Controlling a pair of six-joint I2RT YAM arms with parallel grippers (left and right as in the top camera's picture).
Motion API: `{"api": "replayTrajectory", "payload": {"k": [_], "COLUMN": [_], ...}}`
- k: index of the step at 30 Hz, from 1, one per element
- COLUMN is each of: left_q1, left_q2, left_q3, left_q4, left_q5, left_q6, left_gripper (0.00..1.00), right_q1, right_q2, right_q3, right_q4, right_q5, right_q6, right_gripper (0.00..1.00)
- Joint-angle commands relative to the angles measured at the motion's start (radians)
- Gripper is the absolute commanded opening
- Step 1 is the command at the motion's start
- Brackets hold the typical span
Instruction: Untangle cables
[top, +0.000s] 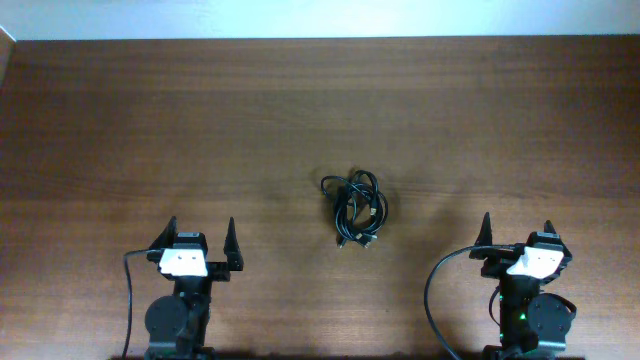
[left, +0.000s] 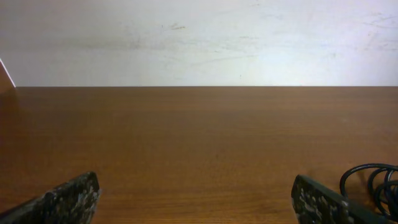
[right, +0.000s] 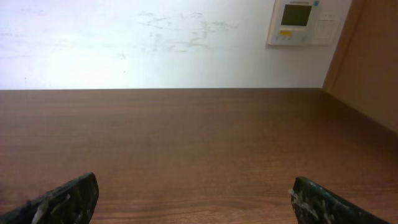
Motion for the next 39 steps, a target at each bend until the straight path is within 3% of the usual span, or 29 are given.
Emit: {"api": "replayTrajectory", "payload": {"k": [1,35,39], "left_q1": [0.0,-0.014,-0.014], "left_q2": [-0.004,-0.003,-0.003], "left_q3": [-0.001,-0.001,-0.001], "left_q4": [-0.007,-0.007,-0.006], "left_q5": [0.014,0.014,0.009], "left_q6": [0.005,0.005,0.005], "left_gripper": [0.99,0.99,0.99], "right_q1": [0.006,0.006,0.006], "right_q2": [-0.008,-0.008,-0.008], "right_q3": [-0.005,-0.005,-0.005], "right_q4": [-0.007,-0.007,0.083], "right_q5": [0.008,0.008,0.005], "right_q6": [-0.005,-0.006,-0.088], "right_gripper": [0.99,0.99,0.99]}}
